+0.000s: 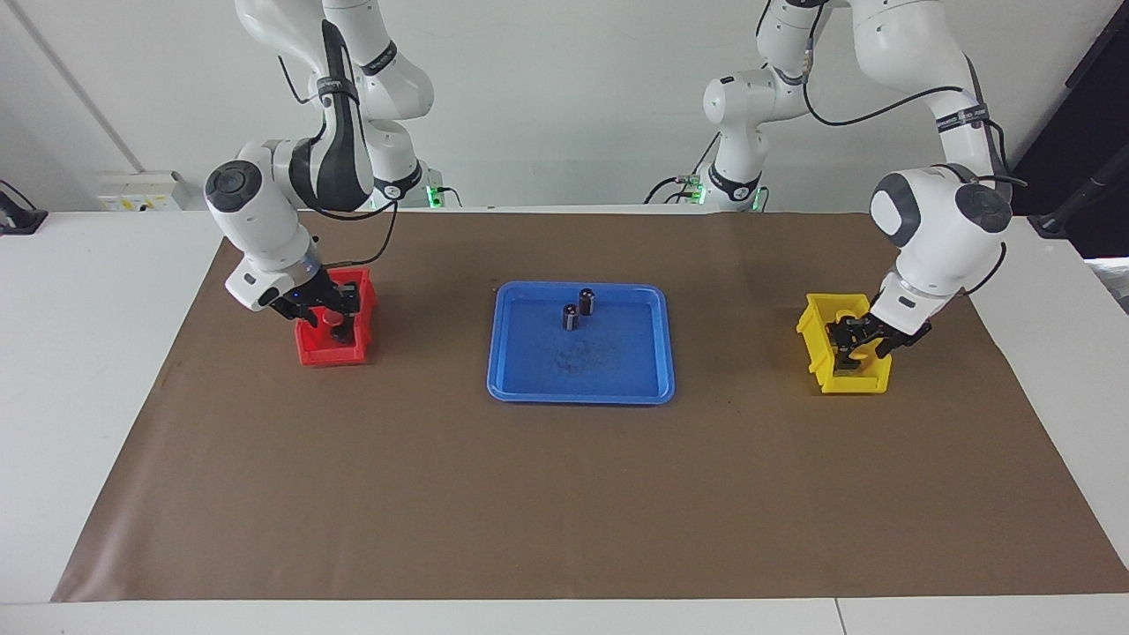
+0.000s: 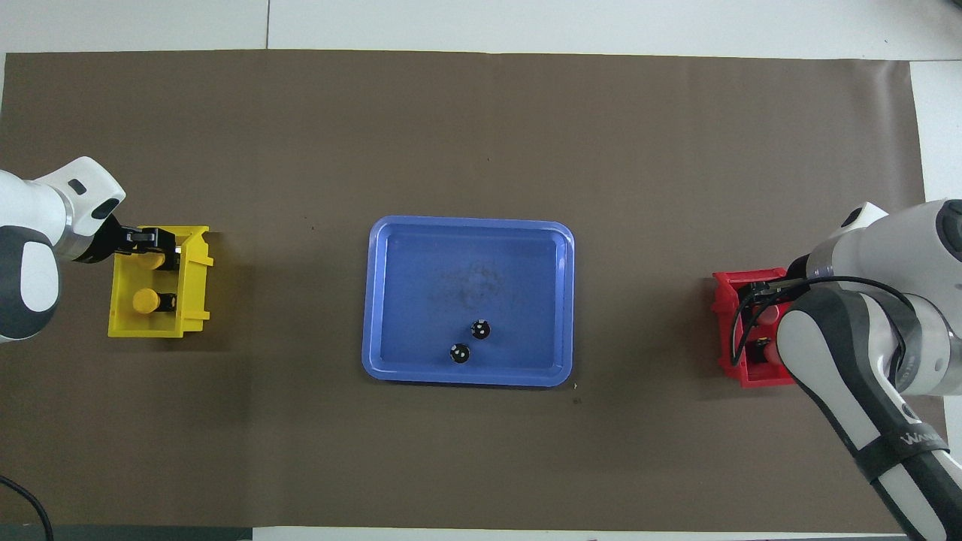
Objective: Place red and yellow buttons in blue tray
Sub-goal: 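Lift a yellow button with the left gripper while the right gripper lifts a red button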
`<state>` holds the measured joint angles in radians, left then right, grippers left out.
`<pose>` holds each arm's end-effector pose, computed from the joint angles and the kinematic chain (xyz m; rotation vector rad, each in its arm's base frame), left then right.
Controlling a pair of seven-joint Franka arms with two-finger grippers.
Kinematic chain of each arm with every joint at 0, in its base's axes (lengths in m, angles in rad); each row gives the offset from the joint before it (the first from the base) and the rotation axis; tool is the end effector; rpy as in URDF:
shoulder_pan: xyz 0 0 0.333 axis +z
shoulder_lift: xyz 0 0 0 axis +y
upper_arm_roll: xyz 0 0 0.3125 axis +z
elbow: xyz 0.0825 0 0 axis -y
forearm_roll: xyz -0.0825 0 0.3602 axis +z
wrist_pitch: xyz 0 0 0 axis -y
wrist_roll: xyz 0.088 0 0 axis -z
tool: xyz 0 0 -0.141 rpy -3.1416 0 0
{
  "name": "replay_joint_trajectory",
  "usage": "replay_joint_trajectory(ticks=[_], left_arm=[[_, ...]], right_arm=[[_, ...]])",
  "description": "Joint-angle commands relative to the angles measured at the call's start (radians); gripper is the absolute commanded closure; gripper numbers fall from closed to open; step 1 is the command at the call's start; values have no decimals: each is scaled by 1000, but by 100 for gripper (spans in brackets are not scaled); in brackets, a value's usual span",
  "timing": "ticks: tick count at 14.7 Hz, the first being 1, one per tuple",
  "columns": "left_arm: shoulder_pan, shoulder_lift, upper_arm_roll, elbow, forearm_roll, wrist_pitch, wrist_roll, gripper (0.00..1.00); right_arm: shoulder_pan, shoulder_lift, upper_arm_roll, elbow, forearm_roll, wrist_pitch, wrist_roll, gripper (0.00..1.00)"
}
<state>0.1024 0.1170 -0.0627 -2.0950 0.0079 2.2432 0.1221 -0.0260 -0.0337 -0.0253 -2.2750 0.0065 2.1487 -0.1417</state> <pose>0.5483 0.0226 0.3463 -3.1368 0.1360 -0.0493 0.4794 -0.0242 0.3404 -3.1204 -0.1353 0.1431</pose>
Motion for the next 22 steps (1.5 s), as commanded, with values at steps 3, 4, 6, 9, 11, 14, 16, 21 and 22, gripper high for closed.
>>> replay_joint_trajectory(ticks=[3, 4, 6, 9, 11, 14, 16, 21, 22], left_arm=[[11, -22, -5, -48, 17, 29, 7, 36], [11, -20, -5, -46, 17, 29, 5, 43], [13, -16, -3, -37, 15, 27, -4, 96], [13, -8, -3, 10, 15, 10, -35, 99], [-4, -7, -5, 94, 15, -77, -74, 99], [-61, -10, -6, 277, 17, -288, -153, 99], [-162, -8, -8, 311, 49, -323, -243, 99], [-399, 0, -14, 293, 6, -263, -603, 99], [-446, 9, -12, 291, -21, -251, -634, 99]], right_arm=[[-22, -40, 5, -63, -5, 40, -53, 38], [-32, -40, 5, -69, -5, 46, -58, 38], [-43, -40, 5, -80, -5, 68, -82, 38], [-42, -41, 7, -90, -5, 76, -81, 44], [-37, -41, 7, -89, -5, 77, -76, 49], [-29, -41, 7, -89, -5, 83, -65, 61], [-26, -38, 7, -84, -5, 85, -67, 78], [-29, 17, 7, 170, -14, -203, -98, 87], [-28, 26, 7, 230, -16, -261, -98, 87]])
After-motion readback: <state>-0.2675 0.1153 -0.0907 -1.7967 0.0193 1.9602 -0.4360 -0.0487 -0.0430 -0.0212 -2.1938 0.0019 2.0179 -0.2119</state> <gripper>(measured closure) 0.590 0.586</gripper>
